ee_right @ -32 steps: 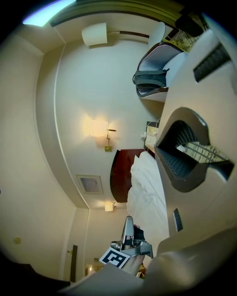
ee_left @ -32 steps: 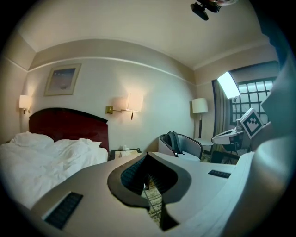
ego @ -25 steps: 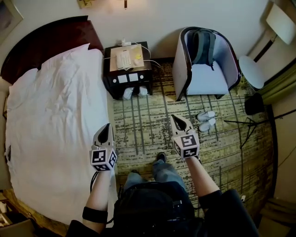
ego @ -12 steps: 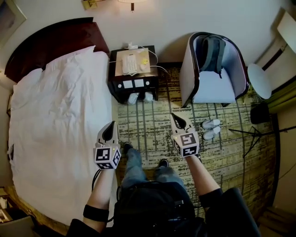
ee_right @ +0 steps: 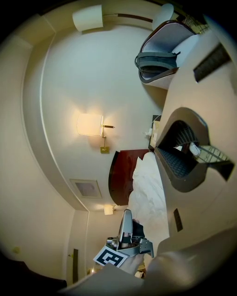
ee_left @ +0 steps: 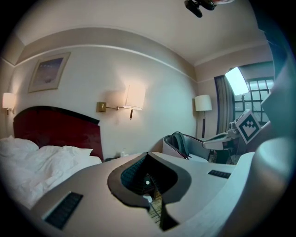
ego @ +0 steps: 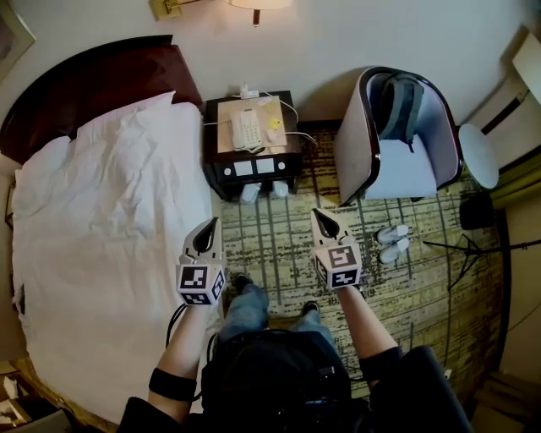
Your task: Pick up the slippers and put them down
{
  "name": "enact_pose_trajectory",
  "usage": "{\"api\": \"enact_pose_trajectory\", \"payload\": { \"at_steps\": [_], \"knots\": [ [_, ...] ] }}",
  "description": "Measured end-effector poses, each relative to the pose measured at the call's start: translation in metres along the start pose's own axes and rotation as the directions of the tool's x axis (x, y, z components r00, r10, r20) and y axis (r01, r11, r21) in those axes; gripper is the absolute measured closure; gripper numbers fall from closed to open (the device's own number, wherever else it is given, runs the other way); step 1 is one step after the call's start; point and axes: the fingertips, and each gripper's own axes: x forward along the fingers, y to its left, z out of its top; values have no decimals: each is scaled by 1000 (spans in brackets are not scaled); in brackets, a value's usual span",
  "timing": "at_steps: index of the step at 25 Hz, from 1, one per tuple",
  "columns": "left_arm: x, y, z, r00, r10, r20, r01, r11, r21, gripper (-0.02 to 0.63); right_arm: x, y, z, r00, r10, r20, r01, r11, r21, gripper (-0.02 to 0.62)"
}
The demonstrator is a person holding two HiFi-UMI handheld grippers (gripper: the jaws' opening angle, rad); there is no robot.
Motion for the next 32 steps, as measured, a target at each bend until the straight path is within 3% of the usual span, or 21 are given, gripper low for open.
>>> {"api": "enact_pose_trajectory", "payload": {
  "at_steps": [9, 19, 25, 32],
  "knots": [
    [54, 53, -5, 996, -78, -31, 79, 997, 27, 606, 78, -1, 15, 999, -53, -11, 54, 998, 20, 586],
    [101, 41, -41, 997, -6, -75, 7, 1000, 16, 606, 140, -37, -20, 998, 36, -42, -34, 999, 39, 568],
    [161, 28, -113, 997, -16, -71, 17, 1000, 10, 606, 200, -58, -110, 996, 35, -81, -30, 997, 68, 558],
    [244, 13, -231, 995, -63, -80, 68, 997, 49, 606, 279, -64, -260, 989, 63, -137, -33, 978, 206, 449]
  ]
}}
